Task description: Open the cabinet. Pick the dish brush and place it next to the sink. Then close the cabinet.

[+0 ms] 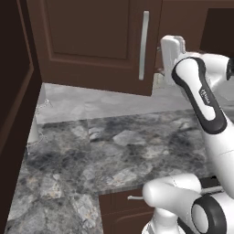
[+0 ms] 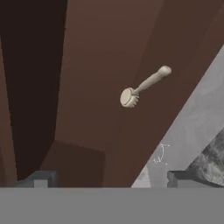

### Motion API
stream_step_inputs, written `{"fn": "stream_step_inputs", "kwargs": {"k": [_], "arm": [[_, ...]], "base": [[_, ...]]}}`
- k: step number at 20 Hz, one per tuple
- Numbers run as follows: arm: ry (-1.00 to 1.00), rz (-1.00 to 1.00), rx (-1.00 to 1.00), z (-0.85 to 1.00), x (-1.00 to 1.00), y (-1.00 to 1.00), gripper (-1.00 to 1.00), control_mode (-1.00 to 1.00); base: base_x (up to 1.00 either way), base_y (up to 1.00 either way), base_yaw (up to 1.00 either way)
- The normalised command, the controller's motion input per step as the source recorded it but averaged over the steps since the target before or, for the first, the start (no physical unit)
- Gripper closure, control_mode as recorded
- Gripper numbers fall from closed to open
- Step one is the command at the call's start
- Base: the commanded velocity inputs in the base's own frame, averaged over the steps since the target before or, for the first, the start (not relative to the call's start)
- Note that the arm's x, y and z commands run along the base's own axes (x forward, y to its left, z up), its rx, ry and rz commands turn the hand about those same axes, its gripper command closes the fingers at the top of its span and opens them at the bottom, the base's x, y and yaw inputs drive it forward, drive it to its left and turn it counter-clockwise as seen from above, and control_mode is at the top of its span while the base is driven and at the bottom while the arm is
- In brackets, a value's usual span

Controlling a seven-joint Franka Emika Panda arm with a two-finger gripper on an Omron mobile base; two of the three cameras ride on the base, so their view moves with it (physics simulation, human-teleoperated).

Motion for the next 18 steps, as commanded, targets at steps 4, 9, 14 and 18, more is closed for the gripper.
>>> {"fn": "stream_step_inputs", "kwargs": {"k": [4, 9, 14, 18], "arm": [[0.05, 0.36, 0.05, 0.0, 0.21, 0.0, -1.0, -1.0], [0.0, 0.37, 0.08, 0.0, 0.13, 0.03, -1.0, -1.0], [0.01, 0.4, 0.1, 0.0, 0.01, 0.14, -1.0, -1.0], [0.02, 0.39, 0.08, 0.0, 0.0, 0.2, -1.0, -1.0]], "base": [[0.0, 0.0, 0.0], [0.0, 0.0, 0.0], [0.0, 0.0, 0.0], [0.0, 0.0, 0.0]]}}
